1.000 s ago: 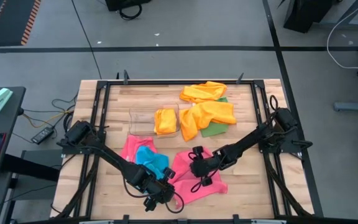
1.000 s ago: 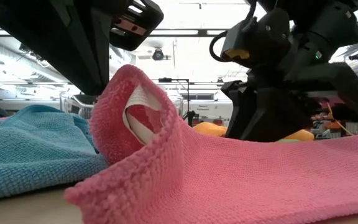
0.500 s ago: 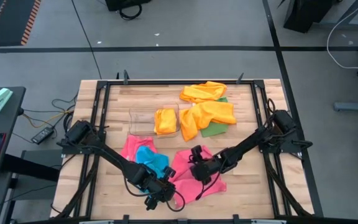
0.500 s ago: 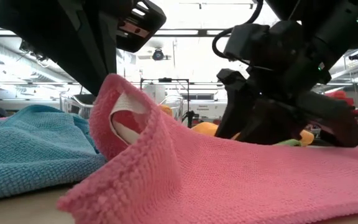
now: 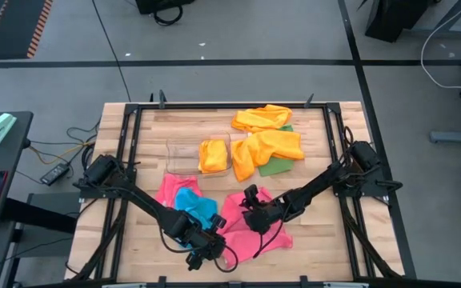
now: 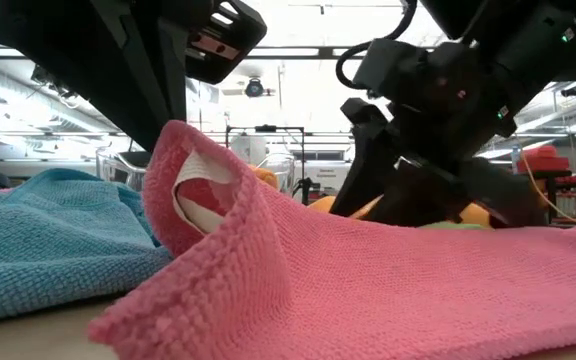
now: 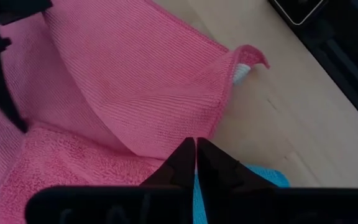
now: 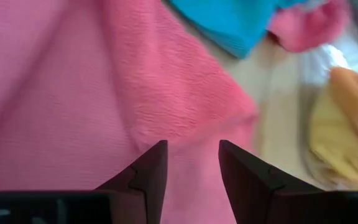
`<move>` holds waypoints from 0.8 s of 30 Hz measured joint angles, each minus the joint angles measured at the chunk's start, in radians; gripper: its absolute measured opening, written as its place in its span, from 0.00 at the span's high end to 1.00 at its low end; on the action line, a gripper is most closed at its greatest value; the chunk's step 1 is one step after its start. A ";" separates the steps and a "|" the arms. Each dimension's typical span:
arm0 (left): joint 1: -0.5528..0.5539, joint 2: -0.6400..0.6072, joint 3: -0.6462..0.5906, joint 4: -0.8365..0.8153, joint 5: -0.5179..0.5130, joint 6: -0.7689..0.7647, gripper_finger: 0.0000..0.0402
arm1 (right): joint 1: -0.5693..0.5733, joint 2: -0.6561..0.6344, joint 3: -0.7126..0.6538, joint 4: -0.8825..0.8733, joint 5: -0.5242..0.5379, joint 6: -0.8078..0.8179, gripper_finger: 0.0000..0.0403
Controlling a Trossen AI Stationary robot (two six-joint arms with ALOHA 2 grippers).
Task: Fold microfiber towels
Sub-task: Fold the right pink microfiber cloth
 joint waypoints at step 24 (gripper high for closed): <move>0.001 0.000 0.000 -0.006 0.000 -0.006 0.95 | 0.021 -0.019 0.000 -0.050 -0.011 -0.099 0.65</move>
